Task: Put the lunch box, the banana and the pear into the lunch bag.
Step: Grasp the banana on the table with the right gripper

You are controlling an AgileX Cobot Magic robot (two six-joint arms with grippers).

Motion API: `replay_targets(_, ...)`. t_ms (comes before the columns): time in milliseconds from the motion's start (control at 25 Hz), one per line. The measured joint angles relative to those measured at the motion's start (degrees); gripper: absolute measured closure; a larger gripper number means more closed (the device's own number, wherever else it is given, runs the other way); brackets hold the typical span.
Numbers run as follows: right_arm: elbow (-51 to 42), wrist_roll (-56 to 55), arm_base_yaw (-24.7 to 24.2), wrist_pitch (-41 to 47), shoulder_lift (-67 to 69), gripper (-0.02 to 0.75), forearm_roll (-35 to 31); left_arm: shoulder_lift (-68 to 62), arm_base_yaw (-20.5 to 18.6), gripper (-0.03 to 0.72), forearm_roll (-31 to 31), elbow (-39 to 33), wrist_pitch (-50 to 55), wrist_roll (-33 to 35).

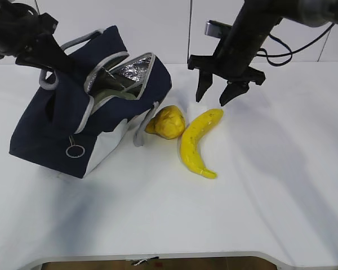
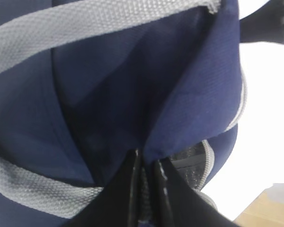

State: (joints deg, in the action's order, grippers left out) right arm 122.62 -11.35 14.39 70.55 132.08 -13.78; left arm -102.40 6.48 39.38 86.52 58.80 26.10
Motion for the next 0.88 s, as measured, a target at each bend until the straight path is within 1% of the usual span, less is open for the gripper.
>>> replay_targets(200, 0.0, -6.6, 1.5, 0.0, 0.8, 0.256, 2.3, 0.0, 0.0, 0.665, -0.1, 0.0, 0.0, 0.0)
replay_targets(400, 0.0, -11.0, 1.7, 0.1, 1.0, 0.256, 3.1, 0.0, 0.0, 0.665, -0.1, 0.0, 0.0, 0.0)
replay_targets(600, 0.0, -13.2, 1.7, 0.1, 1.8, 0.256, 4.0, 0.0, 0.0, 0.665, -0.1, 0.0, 0.0, 0.0)
replay_targets(880, 0.0, -14.4, 1.7, 0.1, 4.3, 0.256, 2.9, 0.0, 0.0, 0.666, -0.2, 0.0, 0.4, 0.0)
